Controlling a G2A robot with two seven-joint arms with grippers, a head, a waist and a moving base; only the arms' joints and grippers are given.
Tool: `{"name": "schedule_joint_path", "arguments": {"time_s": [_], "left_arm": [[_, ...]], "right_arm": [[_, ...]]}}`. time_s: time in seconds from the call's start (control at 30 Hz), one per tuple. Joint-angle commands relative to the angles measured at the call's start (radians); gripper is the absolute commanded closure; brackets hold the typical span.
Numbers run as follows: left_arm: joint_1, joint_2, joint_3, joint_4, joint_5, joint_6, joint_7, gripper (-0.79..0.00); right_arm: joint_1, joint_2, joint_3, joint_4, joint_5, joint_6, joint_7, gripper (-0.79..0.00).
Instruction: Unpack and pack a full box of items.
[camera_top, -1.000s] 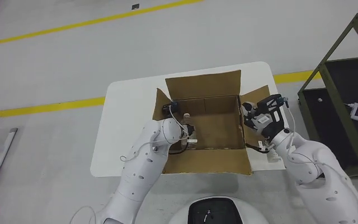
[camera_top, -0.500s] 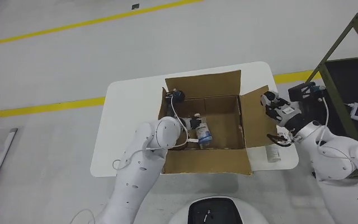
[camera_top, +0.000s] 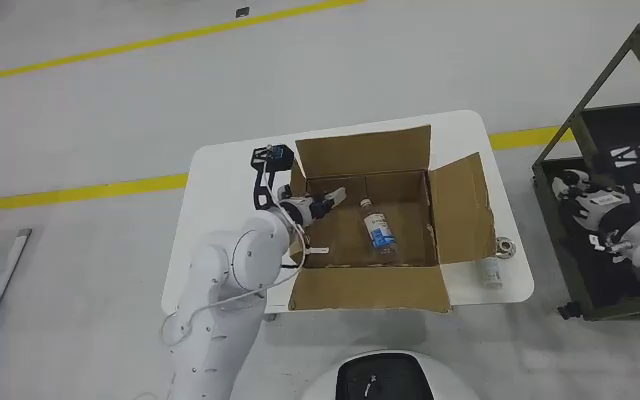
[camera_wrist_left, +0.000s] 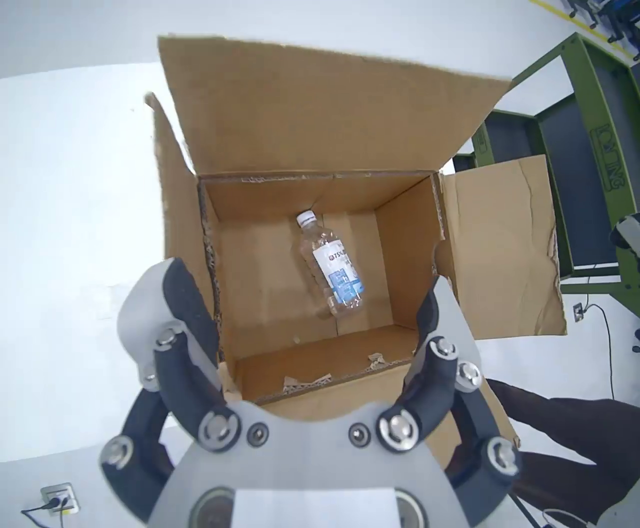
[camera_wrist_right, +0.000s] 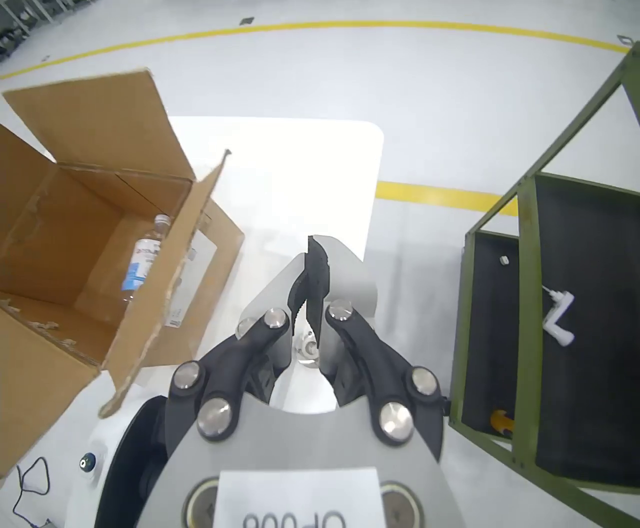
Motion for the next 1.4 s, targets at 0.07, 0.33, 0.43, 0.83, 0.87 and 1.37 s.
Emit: {"name": "schedule_joint_path", "arguments": {"time_s": [0.07,0.33,0.43,0.83,0.87,1.37], "left_arm": [[0.008,0.005,-0.027,-0.023,0.030,0.004,0.007,-0.785],[0.048,0.013,-0.071,-0.026,0.129,0.026,0.064,-0.785],[0.062,0.014,-0.087,-0.023,0.153,0.052,0.079,-0.785],[0.072,0.014,-0.100,-0.006,0.175,0.084,0.082,-0.785],[0.072,0.014,-0.100,-0.006,0.175,0.084,0.082,-0.785],[0.072,0.014,-0.100,-0.006,0.175,0.084,0.082,-0.785]], "right_arm": [[-0.013,0.006,0.009,0.033,-0.003,-0.005,0.010,0.000],[-0.013,0.006,0.009,0.033,-0.003,-0.005,0.010,0.000],[-0.033,0.008,-0.033,0.009,-0.034,-0.046,0.018,0.000],[0.081,0.017,-0.303,0.068,-0.185,0.082,0.365,-0.095],[0.094,0.017,-0.319,0.079,-0.183,0.085,0.386,-0.154],[0.131,0.020,-0.361,0.131,-0.178,0.092,0.445,-0.785]]}}
